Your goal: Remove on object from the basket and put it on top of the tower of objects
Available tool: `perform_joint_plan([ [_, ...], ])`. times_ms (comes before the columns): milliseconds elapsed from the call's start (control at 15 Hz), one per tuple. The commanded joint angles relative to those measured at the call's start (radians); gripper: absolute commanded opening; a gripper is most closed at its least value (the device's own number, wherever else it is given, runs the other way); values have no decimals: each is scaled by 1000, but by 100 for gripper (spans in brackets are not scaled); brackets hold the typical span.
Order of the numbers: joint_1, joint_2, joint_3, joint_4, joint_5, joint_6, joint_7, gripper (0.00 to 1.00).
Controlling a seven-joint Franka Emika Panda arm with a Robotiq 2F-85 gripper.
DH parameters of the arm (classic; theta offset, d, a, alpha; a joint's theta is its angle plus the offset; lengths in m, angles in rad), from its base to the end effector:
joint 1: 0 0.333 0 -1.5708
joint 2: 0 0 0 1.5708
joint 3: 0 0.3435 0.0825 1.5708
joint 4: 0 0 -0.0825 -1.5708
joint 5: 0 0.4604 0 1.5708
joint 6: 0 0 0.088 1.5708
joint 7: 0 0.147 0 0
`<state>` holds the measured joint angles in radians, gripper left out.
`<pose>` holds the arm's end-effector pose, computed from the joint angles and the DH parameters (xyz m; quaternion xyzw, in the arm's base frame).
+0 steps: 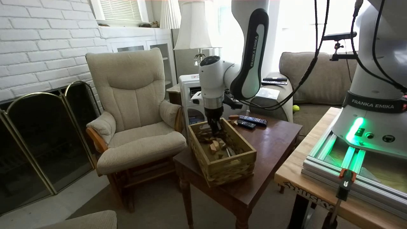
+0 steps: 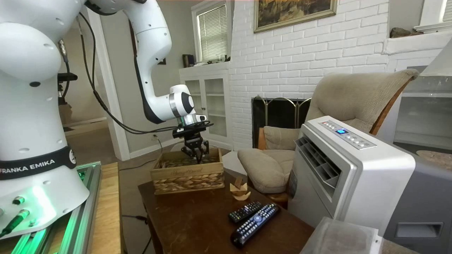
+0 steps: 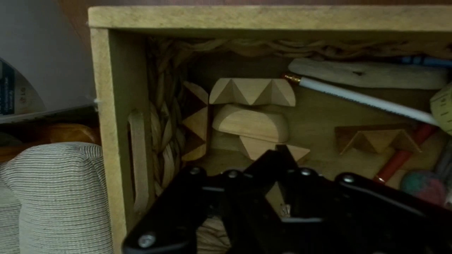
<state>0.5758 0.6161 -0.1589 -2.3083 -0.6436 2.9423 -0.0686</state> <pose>0.4744 0.2297 -0.0126 0.8348 0.5395 0.0178 0.1082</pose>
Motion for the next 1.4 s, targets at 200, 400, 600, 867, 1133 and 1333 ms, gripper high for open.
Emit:
perform_joint_plan([
  [200,-22,-123,15,-92,16,-16,-10,30],
  [400,-56,-149,56,-107,71,-57,-16,44],
  [600,-144,-203,169,-117,120,-150,-18,64],
  [867,-178,-295,248,-141,157,-213,-10,92],
  [1133,-229,-375,309,-171,238,-255,-11,100],
  [1333,-274,-410,338,-168,349,-314,4,100],
])
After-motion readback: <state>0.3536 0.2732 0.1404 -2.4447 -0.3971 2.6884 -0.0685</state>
